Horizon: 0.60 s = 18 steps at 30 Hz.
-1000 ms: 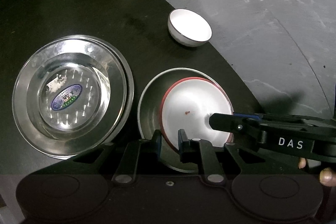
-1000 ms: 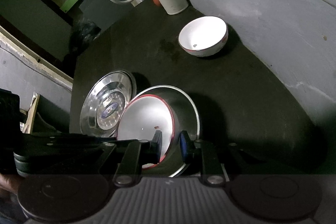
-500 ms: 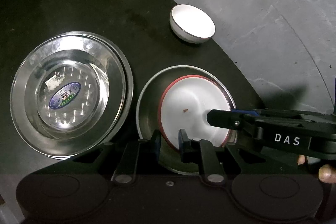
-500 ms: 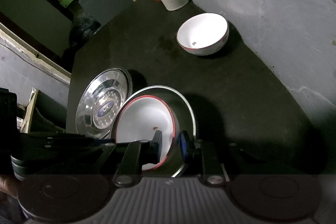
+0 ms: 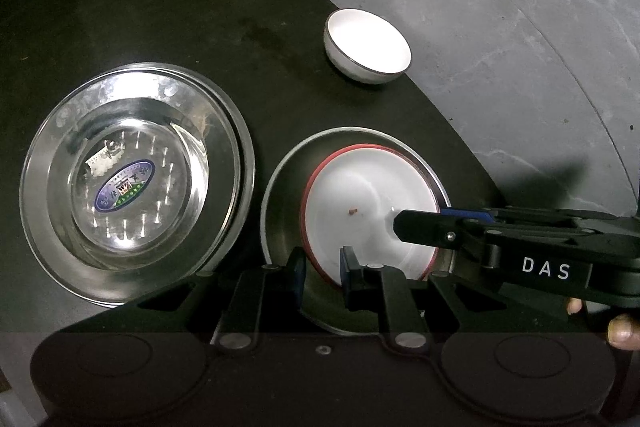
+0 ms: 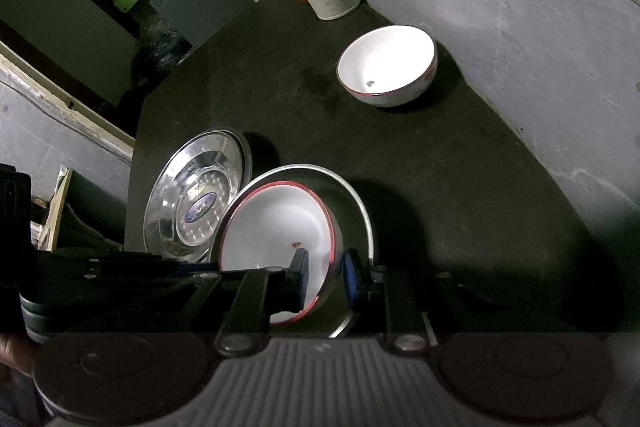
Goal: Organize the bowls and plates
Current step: 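Open both tools and lift them away from the nested bowls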
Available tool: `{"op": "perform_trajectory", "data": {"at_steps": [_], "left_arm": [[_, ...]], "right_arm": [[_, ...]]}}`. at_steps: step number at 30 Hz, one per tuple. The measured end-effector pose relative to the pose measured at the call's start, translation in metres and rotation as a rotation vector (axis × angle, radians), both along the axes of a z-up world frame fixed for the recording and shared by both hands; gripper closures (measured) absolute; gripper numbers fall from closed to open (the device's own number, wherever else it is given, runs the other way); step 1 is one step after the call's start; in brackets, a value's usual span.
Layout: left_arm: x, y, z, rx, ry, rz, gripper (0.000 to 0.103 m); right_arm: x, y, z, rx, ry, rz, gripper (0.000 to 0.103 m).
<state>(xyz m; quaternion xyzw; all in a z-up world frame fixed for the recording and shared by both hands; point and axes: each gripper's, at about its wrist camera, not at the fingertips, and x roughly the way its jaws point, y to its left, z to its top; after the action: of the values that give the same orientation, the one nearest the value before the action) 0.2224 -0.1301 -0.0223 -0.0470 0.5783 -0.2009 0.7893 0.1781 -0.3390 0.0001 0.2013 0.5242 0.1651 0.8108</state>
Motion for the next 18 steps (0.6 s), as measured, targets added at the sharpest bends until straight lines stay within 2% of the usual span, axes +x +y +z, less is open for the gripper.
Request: {"op": "perform_trajectory", "data": {"at_steps": [18], "left_arm": [[-0.0011,0.0012,-0.0011,-0.016,0.003,0.002,0.079]], "right_arm": [[-0.0035,0.0002,0.0009,-0.008,-0.002,-0.003,0.079]]}}
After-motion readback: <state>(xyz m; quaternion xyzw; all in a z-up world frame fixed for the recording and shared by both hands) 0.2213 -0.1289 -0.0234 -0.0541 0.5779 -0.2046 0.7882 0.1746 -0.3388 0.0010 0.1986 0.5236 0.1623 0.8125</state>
